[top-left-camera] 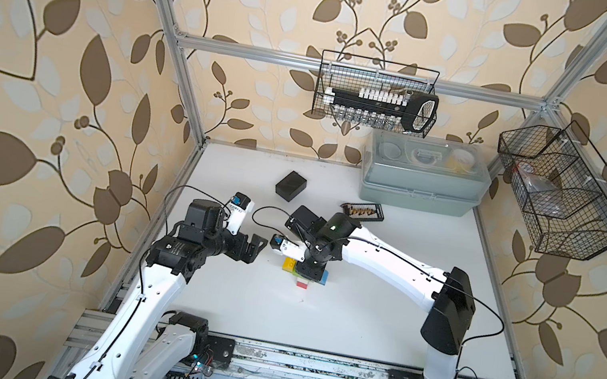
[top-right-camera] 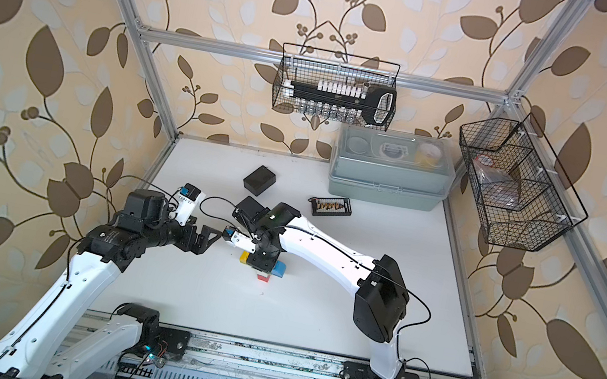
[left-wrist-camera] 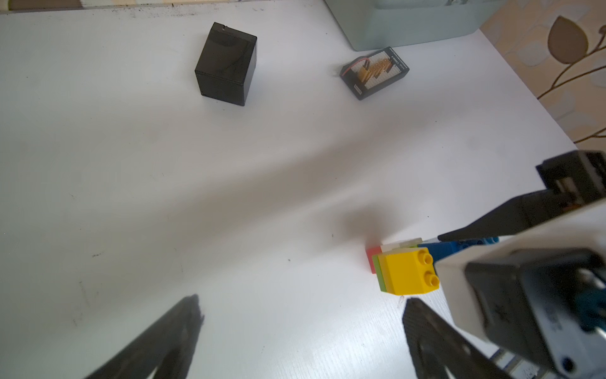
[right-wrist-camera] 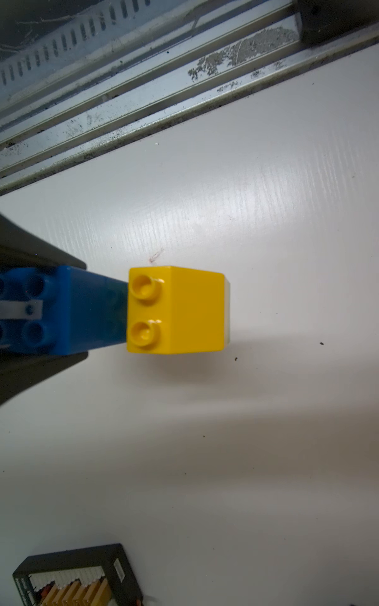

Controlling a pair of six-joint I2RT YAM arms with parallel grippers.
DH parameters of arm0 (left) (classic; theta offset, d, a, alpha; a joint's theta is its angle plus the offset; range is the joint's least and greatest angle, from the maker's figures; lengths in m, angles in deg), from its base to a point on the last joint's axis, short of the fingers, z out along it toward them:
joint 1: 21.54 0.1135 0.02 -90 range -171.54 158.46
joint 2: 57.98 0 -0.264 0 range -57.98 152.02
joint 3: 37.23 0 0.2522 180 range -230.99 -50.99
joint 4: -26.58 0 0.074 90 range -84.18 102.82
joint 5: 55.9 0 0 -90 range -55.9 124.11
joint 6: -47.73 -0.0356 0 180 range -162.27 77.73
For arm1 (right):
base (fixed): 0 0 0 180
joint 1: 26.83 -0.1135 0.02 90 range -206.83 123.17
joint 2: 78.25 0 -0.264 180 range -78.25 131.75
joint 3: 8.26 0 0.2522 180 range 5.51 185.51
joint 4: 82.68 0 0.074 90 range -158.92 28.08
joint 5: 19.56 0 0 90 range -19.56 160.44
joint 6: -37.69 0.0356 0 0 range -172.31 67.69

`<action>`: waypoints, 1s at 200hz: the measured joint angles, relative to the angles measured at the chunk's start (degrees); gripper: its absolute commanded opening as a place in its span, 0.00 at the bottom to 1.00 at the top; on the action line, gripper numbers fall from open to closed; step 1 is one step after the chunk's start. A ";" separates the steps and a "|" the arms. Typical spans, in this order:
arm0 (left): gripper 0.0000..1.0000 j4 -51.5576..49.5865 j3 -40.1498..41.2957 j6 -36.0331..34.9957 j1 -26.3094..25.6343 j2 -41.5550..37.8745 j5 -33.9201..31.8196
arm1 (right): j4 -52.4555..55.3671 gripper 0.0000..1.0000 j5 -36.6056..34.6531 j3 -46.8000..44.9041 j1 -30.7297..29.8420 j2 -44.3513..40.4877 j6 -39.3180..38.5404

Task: Assemble a fork with lego
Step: Assemble the lego brick with the lego brick.

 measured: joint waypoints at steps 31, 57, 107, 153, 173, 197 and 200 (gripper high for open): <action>0.99 0.00 0.00 -0.02 0.02 0.26 0.00 | -0.33 0.00 0.02 0.00 0.07 0.20 -0.20; 0.99 -0.02 0.00 -0.02 0.02 0.26 0.00 | -0.09 0.00 0.11 0.00 0.17 0.35 -0.28; 0.99 -0.02 0.00 -0.04 0.02 0.28 0.00 | 0.17 0.00 0.50 -0.02 0.46 0.44 -1.84; 0.99 0.00 0.00 -0.13 0.37 0.31 0.00 | 1.46 0.00 0.98 1.51 1.14 2.01 -2.05; 0.99 0.00 0.00 -0.22 0.37 0.44 0.00 | 1.03 0.00 1.55 1.03 1.53 1.81 -1.90; 0.99 0.00 -0.02 -0.24 0.37 0.79 0.00 | -0.94 0.00 1.77 -1.62 1.70 0.15 -2.10; 0.99 0.00 -0.02 -0.24 0.37 0.83 0.00 | -1.14 0.00 1.77 -1.86 1.70 0.00 -2.12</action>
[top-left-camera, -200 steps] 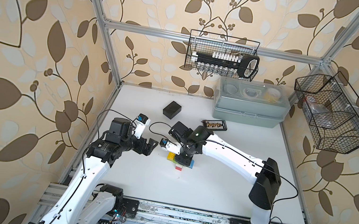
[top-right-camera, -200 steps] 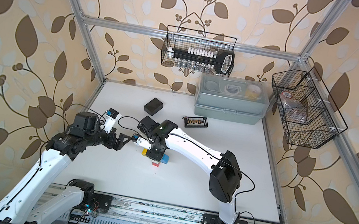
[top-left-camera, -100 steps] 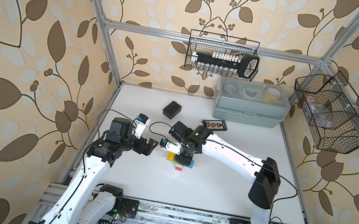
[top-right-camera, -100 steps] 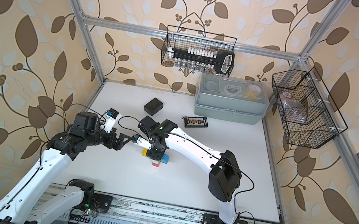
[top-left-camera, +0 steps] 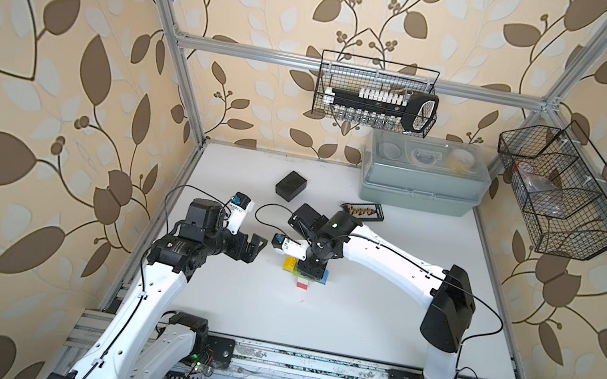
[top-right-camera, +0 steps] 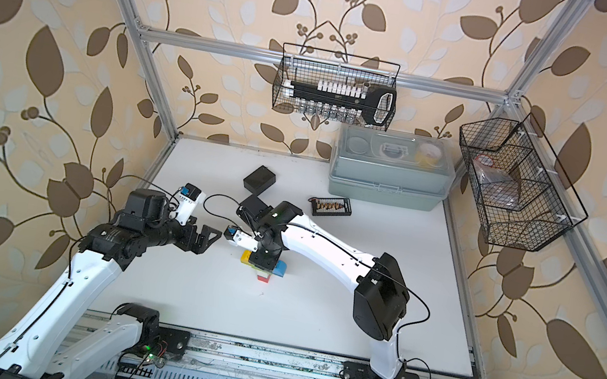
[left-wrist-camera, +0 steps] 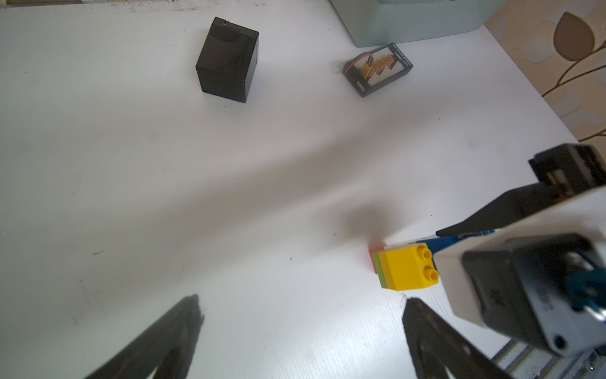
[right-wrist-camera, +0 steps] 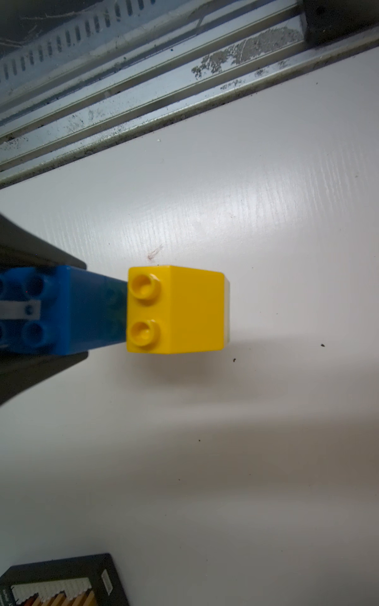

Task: Assemble a fork with lego
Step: Assemble the lego brick with the lego brick.

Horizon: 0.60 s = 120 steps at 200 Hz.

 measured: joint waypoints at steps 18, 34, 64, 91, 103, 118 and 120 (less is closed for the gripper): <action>0.99 0.00 0.00 0.00 0.00 0.28 0.02 | -0.68 0.00 0.00 -0.48 -0.02 -0.24 0.02; 0.99 0.00 -0.04 0.00 0.00 0.46 0.02 | -0.81 0.00 -0.17 -0.55 -0.24 -0.13 0.04; 0.99 0.00 -0.42 -0.20 0.00 0.57 0.00 | -1.95 0.00 -0.68 -1.62 -0.57 -0.55 0.37; 0.99 0.02 -0.50 -0.46 0.00 0.63 0.02 | -3.50 0.00 -0.63 -3.17 -0.57 -1.38 0.70; 0.99 0.00 -0.57 -0.52 0.00 0.81 0.02 | -3.93 0.00 -0.63 -3.61 -0.57 -1.51 0.87; 0.99 0.02 -0.59 -0.57 0.00 1.07 0.02 | -4.68 0.00 -0.63 -4.37 -0.57 -1.90 1.09; 0.99 0.00 -0.59 -0.57 0.00 1.11 0.02 | -4.79 0.00 -0.63 -4.46 -0.57 -1.99 1.09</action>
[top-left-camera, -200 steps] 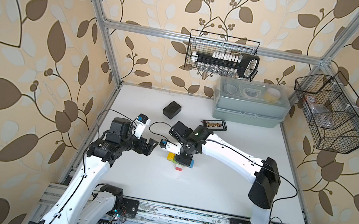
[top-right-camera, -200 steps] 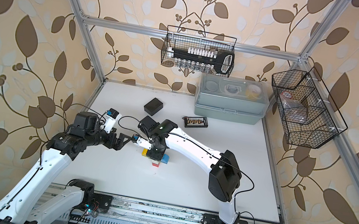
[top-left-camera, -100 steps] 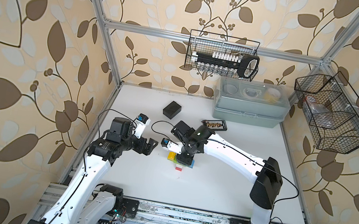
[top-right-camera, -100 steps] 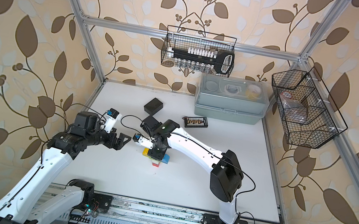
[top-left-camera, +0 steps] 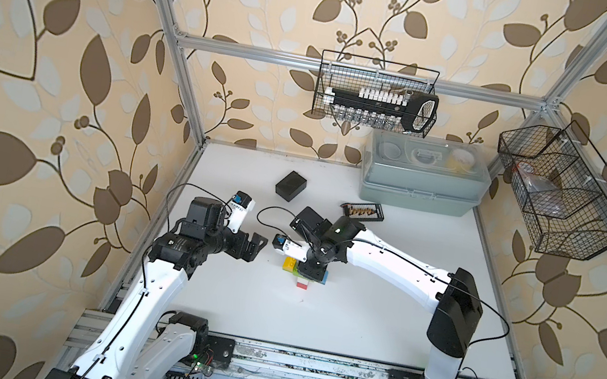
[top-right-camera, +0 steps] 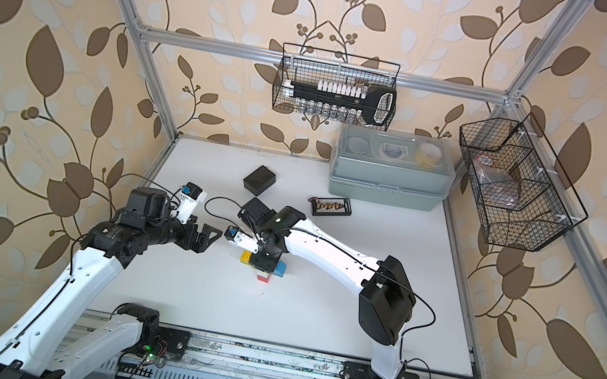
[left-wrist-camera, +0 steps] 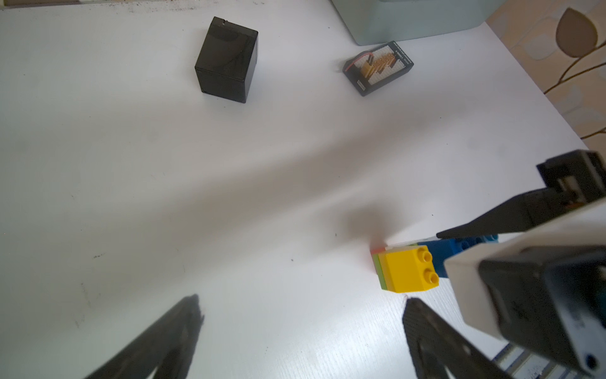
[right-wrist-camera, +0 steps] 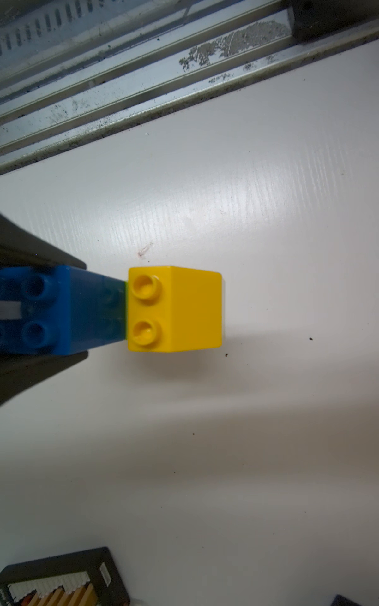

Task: Assemble a fork with lego
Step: Assemble the lego brick with the lego brick.

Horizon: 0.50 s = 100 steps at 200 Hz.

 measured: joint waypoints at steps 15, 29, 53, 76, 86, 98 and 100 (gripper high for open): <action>0.99 0.00 -0.02 -0.02 0.00 0.15 0.00 | -0.63 0.00 0.02 -0.66 0.00 -0.37 0.04; 0.99 0.00 -0.02 -0.02 0.00 0.20 0.00 | -1.03 0.00 0.02 -1.05 0.00 -0.57 0.04; 0.99 0.00 -0.07 -0.02 0.00 0.20 0.02 | -1.11 0.00 0.00 -1.20 -0.04 -0.57 0.02; 0.99 0.00 -0.24 -0.07 0.00 0.20 0.02 | -1.11 0.00 0.00 -1.25 -0.04 -0.61 0.02; 0.99 0.00 -0.33 -0.07 0.00 0.20 0.02 | -1.16 0.00 0.00 -1.29 -0.04 -0.87 0.02; 0.99 0.00 -0.46 -0.09 0.00 0.20 0.02 | -1.33 0.00 0.02 -1.40 -0.04 -1.11 0.02; 0.99 0.00 -0.48 -0.09 0.00 0.20 0.02 | -1.33 0.00 0.02 -1.40 -0.04 -1.14 0.02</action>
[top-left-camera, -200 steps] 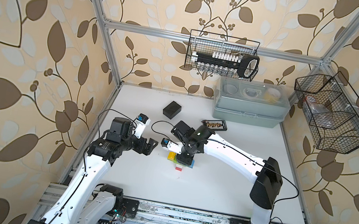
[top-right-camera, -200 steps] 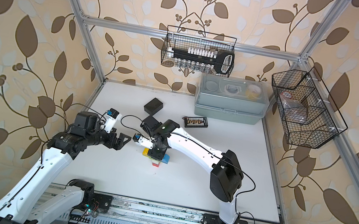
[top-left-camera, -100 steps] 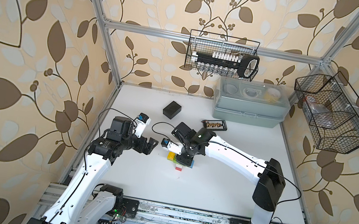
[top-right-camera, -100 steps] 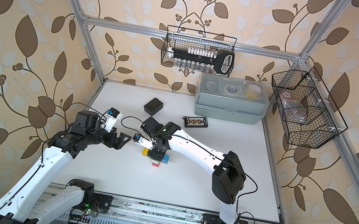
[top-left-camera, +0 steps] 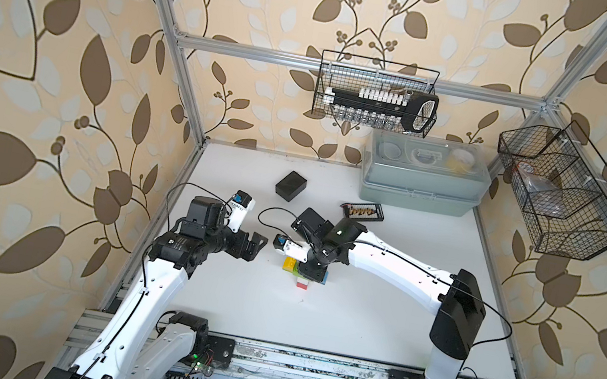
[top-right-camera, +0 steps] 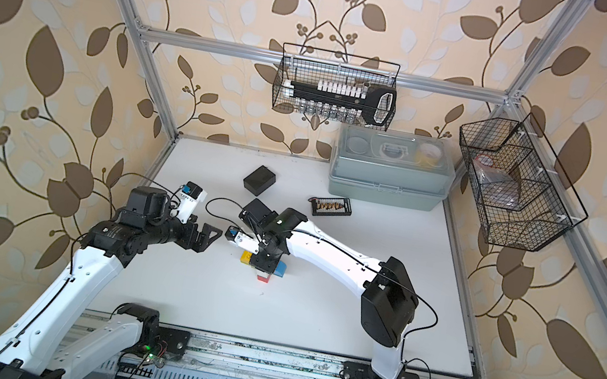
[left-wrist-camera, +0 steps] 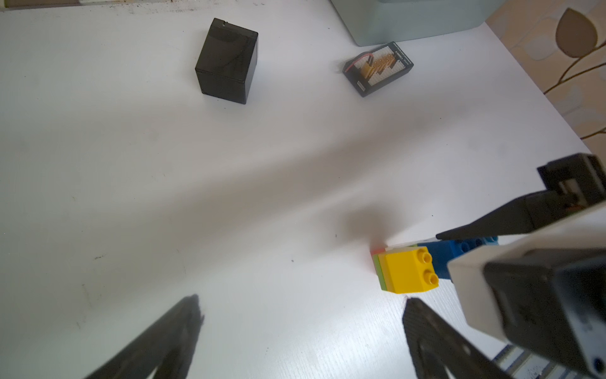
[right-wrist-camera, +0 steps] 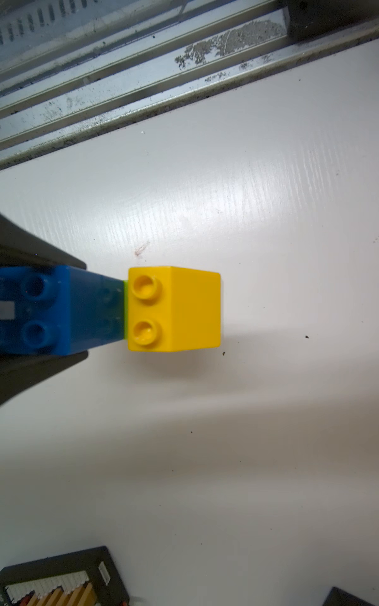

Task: Assemble a fork with lego
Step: Assemble the lego brick with the lego brick, then adjust the lego brick at the center of the board.

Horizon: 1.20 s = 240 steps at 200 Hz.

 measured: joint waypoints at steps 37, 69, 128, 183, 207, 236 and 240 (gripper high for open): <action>0.99 -0.02 -0.63 -0.04 0.00 0.00 0.00 | 0.50 0.00 0.20 0.90 0.00 0.11 0.66; 0.99 -0.04 -0.96 -0.07 0.00 0.02 0.00 | 1.40 0.00 0.61 1.66 0.00 0.33 2.03; 0.99 -0.61 -2.21 -0.37 0.00 0.00 0.00 | -0.33 0.00 1.97 2.14 0.46 -1.64 6.54; 0.99 -1.77 -4.04 -0.63 0.00 0.00 2.05 | -5.53 0.00 0.26 -0.48 2.43 -10.14 12.07; 0.99 -2.60 -4.90 -1.77 0.00 0.07 5.33 | -6.54 0.00 0.07 -1.84 5.03 -11.45 15.91; 0.99 -3.23 -6.36 -2.60 0.00 1.09 10.97 | -6.69 0.00 1.20 -3.06 9.33 -11.45 21.09; 0.99 -3.26 -6.51 -2.73 0.00 1.25 11.65 | -6.71 0.00 1.42 -3.23 9.86 -11.45 21.70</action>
